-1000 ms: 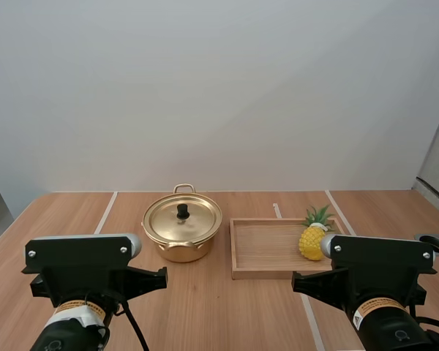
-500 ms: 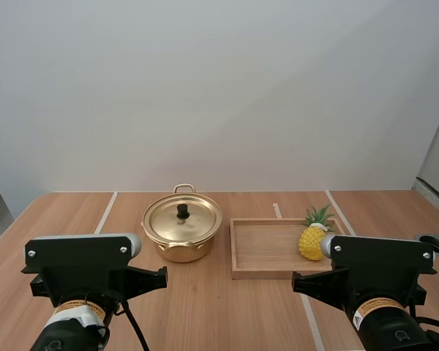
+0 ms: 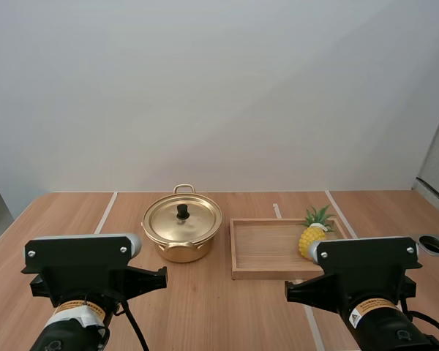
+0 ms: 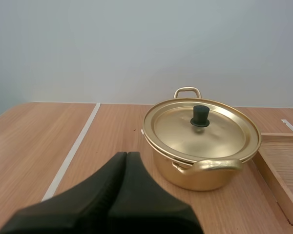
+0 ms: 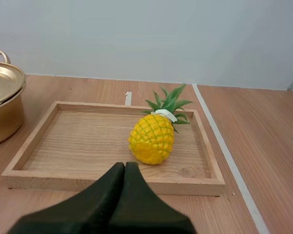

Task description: Open the pot, put the grape inside, and close it

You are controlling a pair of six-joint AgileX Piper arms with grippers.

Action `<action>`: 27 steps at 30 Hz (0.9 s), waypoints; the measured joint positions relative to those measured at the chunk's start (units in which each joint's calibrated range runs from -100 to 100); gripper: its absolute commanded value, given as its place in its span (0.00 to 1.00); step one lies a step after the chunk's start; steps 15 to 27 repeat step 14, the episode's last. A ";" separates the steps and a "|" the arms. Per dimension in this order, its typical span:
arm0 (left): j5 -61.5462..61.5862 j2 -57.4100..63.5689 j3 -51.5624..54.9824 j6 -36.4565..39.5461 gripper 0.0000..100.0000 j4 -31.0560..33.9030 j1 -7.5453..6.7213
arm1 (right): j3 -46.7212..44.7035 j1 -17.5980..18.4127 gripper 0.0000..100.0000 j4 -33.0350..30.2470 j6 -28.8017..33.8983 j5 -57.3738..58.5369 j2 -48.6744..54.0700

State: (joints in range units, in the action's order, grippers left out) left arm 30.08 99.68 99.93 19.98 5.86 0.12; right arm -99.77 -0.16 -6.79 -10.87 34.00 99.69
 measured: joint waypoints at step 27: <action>0.00 0.00 0.00 0.00 0.00 0.00 0.00 | 0.00 0.00 0.00 3.09 -4.54 0.00 0.00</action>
